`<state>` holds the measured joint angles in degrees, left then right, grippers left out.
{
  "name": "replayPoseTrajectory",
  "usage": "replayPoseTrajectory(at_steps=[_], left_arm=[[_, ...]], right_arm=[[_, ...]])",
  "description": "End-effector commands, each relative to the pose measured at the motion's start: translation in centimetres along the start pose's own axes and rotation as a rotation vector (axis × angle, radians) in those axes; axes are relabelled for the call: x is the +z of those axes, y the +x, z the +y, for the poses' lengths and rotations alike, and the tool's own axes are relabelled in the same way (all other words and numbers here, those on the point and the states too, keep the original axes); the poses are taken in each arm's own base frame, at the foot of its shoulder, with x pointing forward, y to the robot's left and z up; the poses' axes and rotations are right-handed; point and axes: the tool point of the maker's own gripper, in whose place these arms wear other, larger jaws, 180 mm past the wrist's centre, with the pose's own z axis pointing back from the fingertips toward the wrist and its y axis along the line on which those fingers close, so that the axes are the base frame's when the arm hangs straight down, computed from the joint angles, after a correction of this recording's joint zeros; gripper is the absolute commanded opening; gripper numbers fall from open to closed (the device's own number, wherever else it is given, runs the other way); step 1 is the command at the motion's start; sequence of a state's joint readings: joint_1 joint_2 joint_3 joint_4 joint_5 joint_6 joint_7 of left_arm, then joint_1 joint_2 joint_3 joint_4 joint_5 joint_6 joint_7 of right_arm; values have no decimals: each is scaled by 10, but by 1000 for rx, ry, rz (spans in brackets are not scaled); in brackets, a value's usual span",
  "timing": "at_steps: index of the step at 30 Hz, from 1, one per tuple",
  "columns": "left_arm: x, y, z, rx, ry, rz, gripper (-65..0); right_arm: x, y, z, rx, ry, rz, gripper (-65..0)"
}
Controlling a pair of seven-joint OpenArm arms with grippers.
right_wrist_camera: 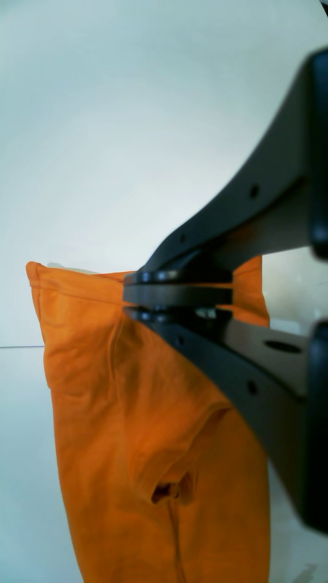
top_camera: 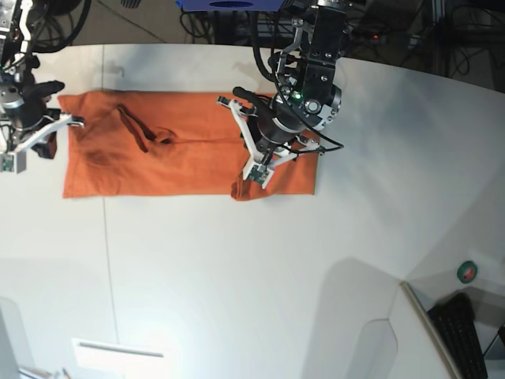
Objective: Layout the t-shirt on the table in an organized manner, then fold the t-shirt properly
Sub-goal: 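Lower the folded end onto the strip and release with the left gripper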
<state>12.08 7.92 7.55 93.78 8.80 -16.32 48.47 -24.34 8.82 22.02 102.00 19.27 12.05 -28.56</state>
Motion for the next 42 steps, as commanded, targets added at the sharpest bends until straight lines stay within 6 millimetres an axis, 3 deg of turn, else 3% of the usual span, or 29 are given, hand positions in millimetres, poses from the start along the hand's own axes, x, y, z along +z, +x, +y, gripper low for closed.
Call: replayPoseTrajectory(at_steps=[1,21,42], left_arm=[[3,16,-1,6,0,-50,-650],[3,25,1,1,4,-67,-650],[3,13,-4,6,-4,-43,-650]], right_arm=[[3,15,-1,15,5,-50,-650],[3,16,-1,14,4,-51,-650],[1,21,0,14,7,-63,-650]])
